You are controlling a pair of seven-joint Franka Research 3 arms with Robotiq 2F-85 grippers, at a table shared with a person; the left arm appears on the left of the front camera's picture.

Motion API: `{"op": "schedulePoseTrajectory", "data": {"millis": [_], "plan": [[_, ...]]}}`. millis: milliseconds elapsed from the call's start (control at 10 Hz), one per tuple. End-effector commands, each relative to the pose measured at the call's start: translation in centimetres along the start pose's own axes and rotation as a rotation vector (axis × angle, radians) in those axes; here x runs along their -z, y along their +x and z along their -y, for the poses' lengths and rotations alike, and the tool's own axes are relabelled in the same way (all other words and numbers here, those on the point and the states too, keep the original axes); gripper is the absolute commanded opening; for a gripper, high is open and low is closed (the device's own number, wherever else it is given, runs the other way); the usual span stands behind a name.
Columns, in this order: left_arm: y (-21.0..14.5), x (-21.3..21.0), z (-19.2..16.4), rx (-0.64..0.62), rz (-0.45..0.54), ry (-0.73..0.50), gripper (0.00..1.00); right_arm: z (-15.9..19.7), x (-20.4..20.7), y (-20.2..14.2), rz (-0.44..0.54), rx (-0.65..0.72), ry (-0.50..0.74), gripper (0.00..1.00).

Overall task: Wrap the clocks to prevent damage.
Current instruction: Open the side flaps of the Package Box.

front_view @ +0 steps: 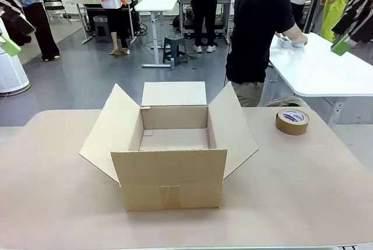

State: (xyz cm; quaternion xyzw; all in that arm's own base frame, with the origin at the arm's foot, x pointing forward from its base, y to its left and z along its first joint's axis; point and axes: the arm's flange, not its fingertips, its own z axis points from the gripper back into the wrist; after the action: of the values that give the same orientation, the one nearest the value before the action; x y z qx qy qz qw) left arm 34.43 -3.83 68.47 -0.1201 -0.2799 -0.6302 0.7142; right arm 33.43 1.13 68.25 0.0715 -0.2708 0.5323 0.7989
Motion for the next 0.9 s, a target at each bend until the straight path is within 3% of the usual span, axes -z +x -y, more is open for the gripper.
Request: {"op": "schedulePoseTrajectory", "data": {"millis": [0, 100, 200, 300, 400, 500, 600, 700, 800], "plan": [[-3.3, 2.4, 0.7, -0.005, 0.228, 0.009, 1.00, 0.9, 2.2, -3.5, 0.243, 0.000, 0.058, 1.00], [-4.7, 3.2, 0.7, -0.045, 0.283, 0.005, 1.00, 1.3, 3.2, -4.8, 0.274, 0.021, 0.080, 1.00], [-6.1, 3.6, 0.3, -0.062, 0.309, 0.007, 1.00, 1.6, 4.0, -5.9, 0.267, 0.034, 0.086, 0.66], [-7.0, 3.5, 0.3, -0.069, 0.312, 0.009, 0.40, 1.8, 4.2, -6.3, 0.252, 0.041, 0.080, 0.40], [-7.4, 3.4, 0.3, -0.074, 0.310, 0.014, 0.40, 1.7, 4.1, -6.4, 0.242, 0.045, 0.077, 0.07], [-7.4, 3.4, 0.3, -0.079, 0.307, 0.016, 0.00, 1.7, 4.2, -6.4, 0.238, 0.049, 0.074, 0.00], [-7.5, 3.4, 0.2, -0.085, 0.298, 0.015, 0.35, 1.8, 4.4, -6.3, 0.230, 0.049, 0.075, 0.00], [-7.6, 3.3, 0.0, -0.087, 0.290, 0.018, 0.00, 1.8, 4.5, -6.2, 0.222, 0.051, 0.074, 0.00], [-7.8, 3.3, 0.0, -0.098, 0.275, 0.023, 0.00, 1.8, 4.7, -6.1, 0.216, 0.054, 0.070, 0.01]]}}
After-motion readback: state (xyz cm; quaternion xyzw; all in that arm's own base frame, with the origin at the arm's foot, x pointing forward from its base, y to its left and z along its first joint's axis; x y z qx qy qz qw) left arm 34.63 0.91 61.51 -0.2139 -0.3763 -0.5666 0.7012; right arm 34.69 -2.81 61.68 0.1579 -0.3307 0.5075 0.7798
